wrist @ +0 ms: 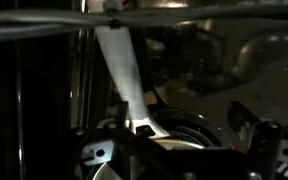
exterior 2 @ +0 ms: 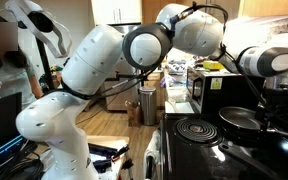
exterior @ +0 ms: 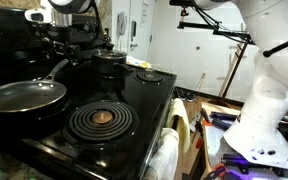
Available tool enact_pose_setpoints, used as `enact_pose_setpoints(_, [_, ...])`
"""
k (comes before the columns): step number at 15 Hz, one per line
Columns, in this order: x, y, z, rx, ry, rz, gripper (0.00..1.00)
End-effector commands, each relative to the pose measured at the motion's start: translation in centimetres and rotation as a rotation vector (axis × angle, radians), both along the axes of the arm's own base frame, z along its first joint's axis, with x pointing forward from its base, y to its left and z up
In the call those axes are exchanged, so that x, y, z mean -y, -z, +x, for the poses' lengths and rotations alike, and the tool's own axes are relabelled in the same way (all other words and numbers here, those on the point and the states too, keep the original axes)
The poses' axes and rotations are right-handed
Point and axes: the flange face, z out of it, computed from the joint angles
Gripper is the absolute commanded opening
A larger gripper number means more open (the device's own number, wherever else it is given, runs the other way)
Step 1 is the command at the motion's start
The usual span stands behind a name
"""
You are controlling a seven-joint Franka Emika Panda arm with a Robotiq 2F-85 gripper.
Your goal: Move the pan to the back left plate
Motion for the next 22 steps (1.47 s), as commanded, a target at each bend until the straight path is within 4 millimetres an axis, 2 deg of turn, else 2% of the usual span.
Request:
enact_pose_setpoints(1, [0.0,0.3,1.1,0.062,-0.008,0.014,1.00])
enact_pose_setpoints(8, [0.3,1.0,1.2,0.063,-0.007,-0.001,1.00])
enact_pose_setpoints(19, [0.2,3.5,1.4,0.097,-0.016,0.023,1.00])
enact_pose_setpoints(20, [0.3,3.7,1.4,0.098,-0.018,0.019,0.75])
enact_pose_setpoints(22, [0.2,3.4,1.5,0.099,-0.016,0.013,0.67])
